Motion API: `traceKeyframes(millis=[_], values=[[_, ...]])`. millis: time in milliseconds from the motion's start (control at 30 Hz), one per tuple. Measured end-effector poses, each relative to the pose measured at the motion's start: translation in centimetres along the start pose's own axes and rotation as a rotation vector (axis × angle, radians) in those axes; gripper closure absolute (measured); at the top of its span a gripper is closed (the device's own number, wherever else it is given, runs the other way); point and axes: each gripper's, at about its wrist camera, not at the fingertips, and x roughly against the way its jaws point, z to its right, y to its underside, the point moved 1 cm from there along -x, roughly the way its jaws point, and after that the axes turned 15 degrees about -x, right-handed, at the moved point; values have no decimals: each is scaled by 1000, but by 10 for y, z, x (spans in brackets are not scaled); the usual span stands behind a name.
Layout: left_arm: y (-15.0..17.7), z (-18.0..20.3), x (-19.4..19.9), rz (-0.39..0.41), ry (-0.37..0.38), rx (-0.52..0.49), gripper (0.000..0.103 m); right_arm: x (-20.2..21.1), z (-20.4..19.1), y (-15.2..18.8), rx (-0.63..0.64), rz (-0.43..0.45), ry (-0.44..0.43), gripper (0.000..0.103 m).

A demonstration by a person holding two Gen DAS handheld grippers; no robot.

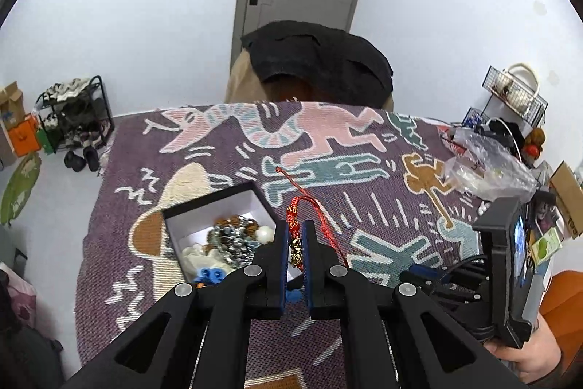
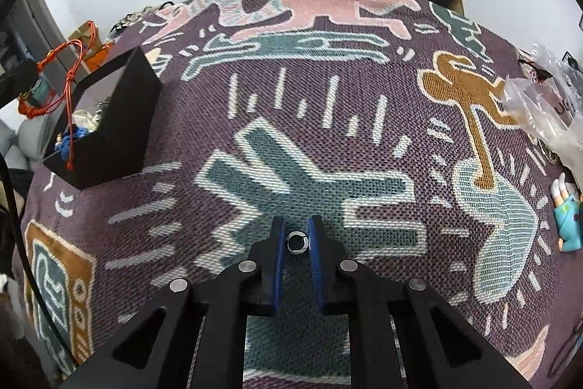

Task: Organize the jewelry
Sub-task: 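Carry the red bracelet toward the box with the left tool while the right tool grasps the small silver ring, then lower the red bracelet into the black box and open the left tool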

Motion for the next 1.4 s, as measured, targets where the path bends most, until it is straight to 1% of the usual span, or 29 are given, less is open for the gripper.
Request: traceKeyframes(millis=[267,433,567,667,733,800,900,933,967,1000,1033,1067,1133,1400], values=[[3,-19,8,13,-21,32,96,34,-15,-7,3,87,-39,89],[8,-32,6,12,-35,77,96,55,-24,-13,9,135,-78,89],[12,-40,1,4,-50,101,96,67,-34,-17,15,162,-107,89],[14,-47,-5,-16,-78,123,96,73,-42,-21,19,177,-133,89],[15,-50,-7,-8,-65,137,96,75,-49,-23,19,180,-151,89],[16,-53,-11,-24,-46,135,95,76,-58,-25,27,183,-169,89],[17,-58,-14,-44,-44,146,93,77,-69,-26,40,185,-186,89],[19,-61,-14,-49,-39,155,89,77,-74,-27,45,184,-193,89],[19,-63,-14,-49,-33,161,78,77,-78,-28,49,184,-199,89],[21,-66,-12,-46,-26,168,70,77,-84,-29,57,183,-206,89],[22,-67,-10,-41,-29,170,50,77,-88,-29,61,183,-210,89],[24,-70,-5,-20,-45,175,36,76,-93,-30,66,181,-217,89],[27,-74,5,26,-73,178,28,75,-103,-31,78,176,-232,89],[37,-101,21,32,-99,229,28,61,-138,-34,107,143,-274,89]])
